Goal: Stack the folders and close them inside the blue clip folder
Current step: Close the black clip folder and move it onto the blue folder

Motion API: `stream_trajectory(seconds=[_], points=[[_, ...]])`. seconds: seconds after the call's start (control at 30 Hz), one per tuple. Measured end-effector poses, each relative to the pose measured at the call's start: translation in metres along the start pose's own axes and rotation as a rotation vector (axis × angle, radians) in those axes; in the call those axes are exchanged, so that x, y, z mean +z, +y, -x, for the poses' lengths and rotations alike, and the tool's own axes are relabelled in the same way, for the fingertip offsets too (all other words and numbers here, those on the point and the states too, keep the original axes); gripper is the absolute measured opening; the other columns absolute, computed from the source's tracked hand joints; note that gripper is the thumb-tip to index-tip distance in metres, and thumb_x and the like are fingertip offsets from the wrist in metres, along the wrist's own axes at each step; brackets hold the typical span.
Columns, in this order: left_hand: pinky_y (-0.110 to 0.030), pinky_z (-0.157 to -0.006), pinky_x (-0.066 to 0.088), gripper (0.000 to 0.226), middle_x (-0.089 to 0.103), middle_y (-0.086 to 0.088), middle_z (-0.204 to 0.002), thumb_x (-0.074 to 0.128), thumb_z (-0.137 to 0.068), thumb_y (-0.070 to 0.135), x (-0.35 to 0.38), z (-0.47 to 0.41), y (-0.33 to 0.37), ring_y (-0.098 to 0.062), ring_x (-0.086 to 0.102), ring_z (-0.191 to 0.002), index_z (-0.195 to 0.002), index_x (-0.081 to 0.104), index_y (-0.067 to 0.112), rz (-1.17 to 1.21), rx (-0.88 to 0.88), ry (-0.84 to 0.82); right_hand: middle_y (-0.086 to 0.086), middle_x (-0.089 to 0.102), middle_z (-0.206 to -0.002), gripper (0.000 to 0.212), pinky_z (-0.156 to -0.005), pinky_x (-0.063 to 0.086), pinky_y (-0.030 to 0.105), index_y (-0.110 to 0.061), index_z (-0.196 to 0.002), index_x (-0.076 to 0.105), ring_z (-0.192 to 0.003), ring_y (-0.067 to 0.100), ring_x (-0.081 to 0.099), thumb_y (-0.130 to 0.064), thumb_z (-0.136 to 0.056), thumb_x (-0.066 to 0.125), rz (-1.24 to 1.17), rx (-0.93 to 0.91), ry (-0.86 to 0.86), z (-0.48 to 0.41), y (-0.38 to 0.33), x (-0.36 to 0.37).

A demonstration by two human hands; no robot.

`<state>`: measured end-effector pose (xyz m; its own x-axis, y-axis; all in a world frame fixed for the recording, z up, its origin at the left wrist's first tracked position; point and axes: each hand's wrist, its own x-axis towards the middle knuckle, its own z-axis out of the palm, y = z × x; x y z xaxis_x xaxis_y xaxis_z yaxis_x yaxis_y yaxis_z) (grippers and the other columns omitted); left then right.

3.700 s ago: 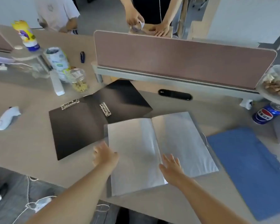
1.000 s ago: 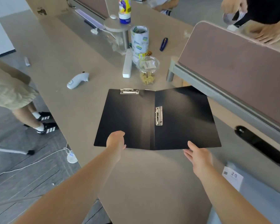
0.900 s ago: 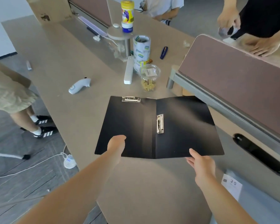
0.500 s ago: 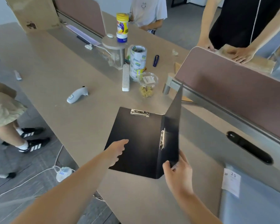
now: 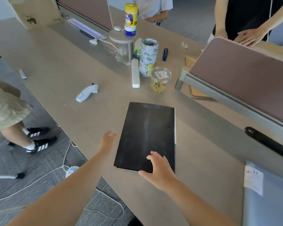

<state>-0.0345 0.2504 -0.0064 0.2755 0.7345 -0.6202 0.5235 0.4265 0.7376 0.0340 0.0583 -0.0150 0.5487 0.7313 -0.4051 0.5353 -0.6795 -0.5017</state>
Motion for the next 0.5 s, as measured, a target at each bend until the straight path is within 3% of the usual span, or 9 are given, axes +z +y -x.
stream_trajectory(seconds=[0.07,0.17,0.27,0.33,0.4,0.5], points=[[-0.027,-0.092,0.032,0.050,0.045,-0.004,-0.142,0.047,-0.095,0.019,0.004,-0.002,-0.006,-0.027,0.045,-0.129,-0.144,0.037,0.018,-0.055,-0.012,-0.058,0.003,0.042,-0.146,0.053,-0.113,0.032,0.035,-0.013,-0.133,0.049,-0.137,0.021,0.036,-0.040,-0.088,0.058,-0.113,0.201,0.179,-0.004,0.018,0.003],[-0.031,-0.102,0.037,0.043,0.050,-0.005,-0.142,0.047,-0.093,0.018,0.015,-0.003,-0.014,-0.027,0.050,-0.126,-0.136,0.048,0.019,-0.211,0.033,-0.156,0.011,0.054,-0.114,0.043,-0.092,0.044,0.039,-0.006,-0.111,0.055,-0.108,0.031,0.052,-0.036,-0.082,0.067,-0.355,0.634,0.432,-0.010,0.043,-0.005],[-0.026,-0.093,0.032,0.051,0.044,-0.004,-0.147,0.048,-0.093,0.019,0.028,0.000,-0.015,-0.024,0.043,-0.132,-0.144,0.042,0.013,-0.346,0.098,-0.170,-0.001,0.047,-0.073,0.033,-0.061,0.040,0.027,-0.016,-0.077,0.045,-0.070,0.023,0.049,-0.040,-0.079,0.068,-0.549,0.742,0.330,-0.017,0.058,-0.017],[-0.033,-0.105,0.031,0.054,0.036,-0.004,-0.153,0.048,-0.092,0.026,0.034,0.001,-0.014,-0.027,0.032,-0.139,-0.145,0.041,0.018,-0.503,0.151,-0.167,0.000,0.050,-0.067,0.035,-0.046,0.037,0.022,-0.009,-0.069,0.054,-0.063,0.020,0.049,-0.038,-0.079,0.069,-0.677,0.689,0.246,-0.019,0.064,-0.023],[-0.040,-0.114,0.022,0.059,0.022,-0.004,-0.159,0.046,-0.091,0.036,0.040,0.006,-0.011,-0.030,0.020,-0.143,-0.148,0.034,0.024,-0.671,0.162,-0.179,0.006,0.064,-0.081,0.033,-0.048,0.048,0.019,0.003,-0.095,0.067,-0.068,0.021,0.059,-0.027,-0.081,0.071,-0.947,0.656,0.116,-0.017,0.066,-0.027],[-0.046,-0.116,0.020,0.074,0.008,-0.012,-0.161,0.039,-0.089,0.056,0.057,0.014,-0.006,-0.036,0.013,-0.146,-0.153,0.014,0.030,-0.905,0.115,-0.264,0.008,0.075,-0.104,0.031,-0.072,0.058,0.031,-0.010,-0.108,0.067,-0.088,0.022,0.072,-0.021,-0.080,0.071,-1.065,0.572,0.105,-0.009,0.061,-0.030]])
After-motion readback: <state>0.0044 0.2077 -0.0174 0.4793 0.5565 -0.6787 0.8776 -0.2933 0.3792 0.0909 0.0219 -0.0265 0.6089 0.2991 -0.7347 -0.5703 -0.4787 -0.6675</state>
